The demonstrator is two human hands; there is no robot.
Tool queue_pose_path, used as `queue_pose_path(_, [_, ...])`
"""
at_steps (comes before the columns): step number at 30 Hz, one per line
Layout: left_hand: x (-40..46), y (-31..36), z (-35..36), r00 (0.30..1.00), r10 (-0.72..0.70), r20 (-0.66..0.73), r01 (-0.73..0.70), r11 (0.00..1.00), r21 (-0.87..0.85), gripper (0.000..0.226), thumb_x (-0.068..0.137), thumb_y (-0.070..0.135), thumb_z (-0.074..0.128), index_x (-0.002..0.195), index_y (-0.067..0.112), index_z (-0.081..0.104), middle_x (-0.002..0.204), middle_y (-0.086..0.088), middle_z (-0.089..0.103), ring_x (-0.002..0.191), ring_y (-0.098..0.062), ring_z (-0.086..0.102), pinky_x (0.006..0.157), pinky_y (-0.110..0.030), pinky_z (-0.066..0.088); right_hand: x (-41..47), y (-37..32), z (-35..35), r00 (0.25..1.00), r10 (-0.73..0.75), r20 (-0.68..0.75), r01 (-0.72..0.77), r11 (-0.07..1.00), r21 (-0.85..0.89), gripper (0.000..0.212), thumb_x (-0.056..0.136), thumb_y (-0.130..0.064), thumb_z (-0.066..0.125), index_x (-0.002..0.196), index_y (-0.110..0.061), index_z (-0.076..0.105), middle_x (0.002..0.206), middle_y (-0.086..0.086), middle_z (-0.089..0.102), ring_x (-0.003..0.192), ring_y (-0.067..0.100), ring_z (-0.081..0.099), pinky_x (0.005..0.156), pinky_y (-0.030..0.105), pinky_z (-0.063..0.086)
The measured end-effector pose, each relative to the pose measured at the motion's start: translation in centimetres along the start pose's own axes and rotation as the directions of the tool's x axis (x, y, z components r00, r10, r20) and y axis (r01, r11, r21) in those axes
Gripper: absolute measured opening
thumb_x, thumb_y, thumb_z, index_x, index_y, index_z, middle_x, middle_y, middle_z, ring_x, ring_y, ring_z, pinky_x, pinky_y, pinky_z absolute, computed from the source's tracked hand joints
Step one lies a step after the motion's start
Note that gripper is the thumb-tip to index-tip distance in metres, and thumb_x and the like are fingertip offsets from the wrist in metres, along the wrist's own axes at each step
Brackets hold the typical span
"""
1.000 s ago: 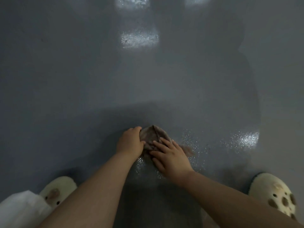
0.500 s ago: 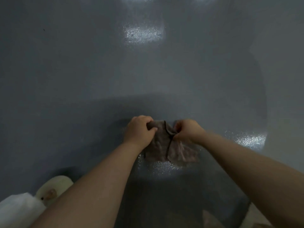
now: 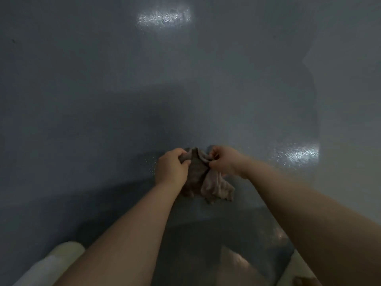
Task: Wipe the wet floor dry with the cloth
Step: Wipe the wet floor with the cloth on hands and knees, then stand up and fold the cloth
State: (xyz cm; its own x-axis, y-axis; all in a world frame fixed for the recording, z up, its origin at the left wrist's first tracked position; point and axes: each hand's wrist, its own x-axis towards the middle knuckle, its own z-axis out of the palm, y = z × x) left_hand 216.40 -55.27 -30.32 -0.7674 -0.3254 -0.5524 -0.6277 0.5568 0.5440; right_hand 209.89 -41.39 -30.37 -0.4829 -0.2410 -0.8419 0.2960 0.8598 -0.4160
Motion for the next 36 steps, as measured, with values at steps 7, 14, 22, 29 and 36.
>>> queue_pose_path(7, [-8.8, 8.7, -7.4, 0.998, -0.046, 0.052, 0.049, 0.997, -0.062, 0.012, 0.087, 0.011, 0.065, 0.098, 0.007, 0.068, 0.092, -0.004, 0.063, 0.089, -0.02, 0.057, 0.072, -0.026, 0.039, -12.0, -3.6, -2.9, 0.998, 0.065, -0.002, -0.061, 0.938, 0.341, 0.026, 0.085, 0.005, 0.049, 0.07, -0.016, 0.049, 0.073, 0.007, 0.054, 0.069, 0.022, 0.057, 0.074, 0.04, 0.053])
queue_pose_path(14, [-17.0, 23.9, -18.0, 0.996, 0.024, 0.085, -0.018, 0.998, -0.067, 0.011, 0.087, 0.011, 0.064, 0.096, 0.005, 0.067, 0.092, -0.006, 0.066, 0.087, -0.02, 0.058, 0.062, -0.021, 0.03, -27.9, -9.5, -14.2, 0.997, 0.045, -0.066, -0.004, 0.852, 0.523, 0.028, 0.087, 0.009, 0.044, 0.071, -0.014, 0.048, 0.065, 0.005, 0.052, 0.055, 0.013, 0.051, 0.051, 0.022, 0.047])
queue_pose_path(22, [-26.1, 45.8, -28.7, 0.986, 0.168, 0.022, -0.169, 0.985, 0.034, 0.017, 0.087, 0.015, 0.065, 0.101, 0.005, 0.069, 0.1, -0.011, 0.07, 0.096, -0.025, 0.062, 0.073, -0.025, 0.036, -45.9, -14.2, -32.8, 0.981, -0.044, -0.19, 0.134, 0.861, 0.491, 0.028, 0.085, 0.008, 0.042, 0.069, -0.014, 0.05, 0.064, 0.005, 0.049, 0.057, 0.015, 0.047, 0.055, 0.025, 0.042])
queue_pose_path(29, [-29.3, 62.7, -31.2, 0.962, 0.239, -0.133, -0.246, 0.968, -0.04, 0.016, 0.087, 0.015, 0.066, 0.098, 0.004, 0.069, 0.096, -0.012, 0.069, 0.093, -0.025, 0.061, 0.071, -0.025, 0.037, -56.7, -14.8, -49.2, 0.951, -0.174, -0.256, 0.283, 0.824, 0.49, 0.034, 0.087, 0.011, 0.037, 0.07, -0.011, 0.056, 0.064, 0.008, 0.054, 0.059, 0.018, 0.05, 0.057, 0.029, 0.042])
queue_pose_path(36, [-24.2, 75.8, -30.0, 0.904, 0.366, -0.22, -0.367, 0.93, 0.04, 0.017, 0.086, 0.014, 0.067, 0.098, 0.001, 0.07, 0.102, -0.015, 0.061, 0.097, -0.028, 0.057, 0.079, -0.024, 0.038, -56.7, -14.6, -62.5, 0.946, -0.179, -0.269, 0.31, 0.736, 0.602, 0.033, 0.087, 0.015, 0.033, 0.068, -0.006, 0.049, 0.064, 0.009, 0.049, 0.055, 0.015, 0.048, 0.047, 0.021, 0.042])
